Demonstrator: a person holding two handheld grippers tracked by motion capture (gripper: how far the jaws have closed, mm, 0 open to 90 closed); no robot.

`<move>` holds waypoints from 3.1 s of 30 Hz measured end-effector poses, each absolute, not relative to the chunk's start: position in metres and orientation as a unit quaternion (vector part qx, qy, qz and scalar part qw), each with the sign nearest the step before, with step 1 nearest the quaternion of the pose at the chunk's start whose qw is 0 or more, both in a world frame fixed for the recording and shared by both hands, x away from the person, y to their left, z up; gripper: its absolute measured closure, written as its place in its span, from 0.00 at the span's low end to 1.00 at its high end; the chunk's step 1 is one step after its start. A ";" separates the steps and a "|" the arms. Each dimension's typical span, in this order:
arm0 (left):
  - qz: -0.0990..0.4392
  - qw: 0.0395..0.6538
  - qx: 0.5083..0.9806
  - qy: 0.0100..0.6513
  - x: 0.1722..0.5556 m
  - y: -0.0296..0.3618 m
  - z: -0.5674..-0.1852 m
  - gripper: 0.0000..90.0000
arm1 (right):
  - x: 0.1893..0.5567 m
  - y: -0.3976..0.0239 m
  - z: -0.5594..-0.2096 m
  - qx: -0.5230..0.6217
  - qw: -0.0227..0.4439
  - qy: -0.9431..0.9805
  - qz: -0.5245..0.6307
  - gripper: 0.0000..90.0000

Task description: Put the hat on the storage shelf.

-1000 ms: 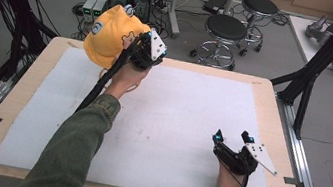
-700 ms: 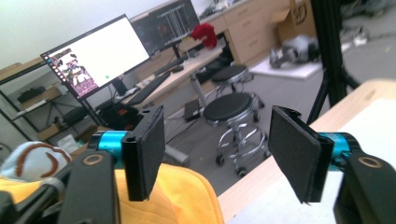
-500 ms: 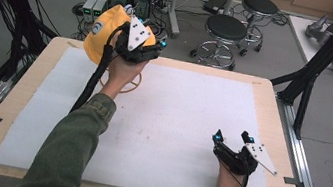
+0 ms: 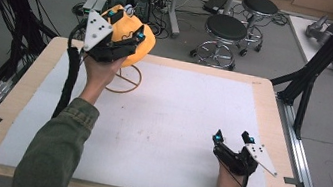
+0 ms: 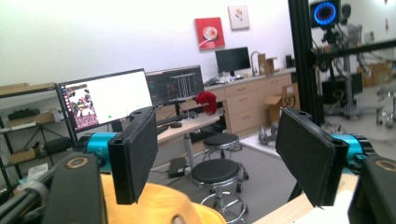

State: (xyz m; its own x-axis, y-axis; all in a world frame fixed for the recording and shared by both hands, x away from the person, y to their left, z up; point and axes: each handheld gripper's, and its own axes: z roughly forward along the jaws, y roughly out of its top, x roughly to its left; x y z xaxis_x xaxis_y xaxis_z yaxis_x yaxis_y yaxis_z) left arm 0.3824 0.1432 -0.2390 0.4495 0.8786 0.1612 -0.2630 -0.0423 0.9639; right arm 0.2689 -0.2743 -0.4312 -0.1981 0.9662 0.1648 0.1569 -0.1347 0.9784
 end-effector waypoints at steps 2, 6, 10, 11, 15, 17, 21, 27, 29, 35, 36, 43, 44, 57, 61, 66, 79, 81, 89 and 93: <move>0.444 0.642 0.559 0.279 0.380 0.152 -0.240 0.31 | 0.269 -0.274 -0.431 0.515 0.369 0.545 0.549 0.06; 0.448 0.642 0.551 0.289 0.374 0.166 -0.245 0.31 | 0.269 -0.274 -0.431 0.515 0.369 0.544 0.549 0.06; 0.448 0.645 0.545 0.294 0.370 0.174 -0.248 0.31 | 0.269 -0.274 -0.431 0.515 0.370 0.545 0.549 0.06; 0.450 0.645 0.540 0.298 0.367 0.180 -0.252 0.31 | 0.269 -0.274 -0.431 0.515 0.370 0.545 0.549 0.06; 0.453 0.645 0.535 0.305 0.362 0.193 -0.257 0.30 | 0.268 -0.274 -0.431 0.516 0.370 0.544 0.548 0.06; 0.452 0.647 0.531 0.308 0.359 0.198 -0.260 0.30 | 0.268 -0.274 -0.431 0.516 0.370 0.545 0.548 0.06; 0.450 0.650 0.521 0.323 0.353 0.213 -0.267 0.29 | 0.268 -0.274 -0.431 0.515 0.371 0.545 0.548 0.06; 0.450 0.639 0.520 0.343 0.342 0.233 -0.280 0.29 | 0.267 -0.273 -0.430 0.514 0.374 0.545 0.546 0.06; 0.451 0.637 0.518 0.351 0.338 0.239 -0.285 0.29 | 0.266 -0.273 -0.430 0.513 0.377 0.545 0.546 0.06; 0.453 0.634 0.506 0.370 0.327 0.255 -0.296 0.28 | 0.264 -0.273 -0.429 0.514 0.383 0.541 0.545 0.06; 0.454 0.632 0.506 0.372 0.326 0.256 -0.298 0.28 | 0.264 -0.273 -0.429 0.514 0.382 0.542 0.544 0.06; 0.468 0.615 0.506 0.383 0.314 0.262 -0.312 0.27 | 0.262 -0.273 -0.429 0.515 0.386 0.541 0.541 0.06; 0.472 0.611 0.508 0.382 0.312 0.263 -0.315 0.27 | 0.262 -0.273 -0.429 0.515 0.386 0.542 0.540 0.06; 0.488 0.585 0.503 0.407 0.286 0.282 -0.352 0.26 | 0.261 -0.272 -0.429 0.517 0.382 0.546 0.538 0.06; 0.488 0.578 0.505 0.415 0.278 0.287 -0.363 0.26 | 0.261 -0.272 -0.429 0.520 0.381 0.544 0.538 0.06; 0.487 0.572 0.504 0.426 0.271 0.292 -0.379 0.26 | 0.262 -0.272 -0.429 0.518 0.381 0.545 0.538 0.06; 0.486 0.568 0.496 0.442 0.261 0.301 -0.404 0.27 | 0.260 -0.272 -0.429 0.519 0.381 0.545 0.537 0.06; 0.486 0.566 0.496 0.445 0.260 0.302 -0.409 0.27 | 0.260 -0.272 -0.429 0.519 0.382 0.546 0.536 0.06; 0.475 0.555 0.513 0.451 0.258 0.299 -0.422 0.28 | 0.259 -0.272 -0.429 0.519 0.382 0.545 0.536 0.06; 0.473 0.550 0.512 0.461 0.256 0.300 -0.424 0.28 | 0.259 -0.273 -0.428 0.519 0.384 0.544 0.536 0.06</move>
State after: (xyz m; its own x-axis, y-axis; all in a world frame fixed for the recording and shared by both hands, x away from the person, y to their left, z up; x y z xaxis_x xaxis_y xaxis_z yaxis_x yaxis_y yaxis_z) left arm 0.2565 0.3003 -0.4243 0.1290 0.9914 -0.0224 -0.0480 0.0288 0.9984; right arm 0.2591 -0.2728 -0.4284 -0.1665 0.9761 0.1393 0.1526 -0.1140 0.9817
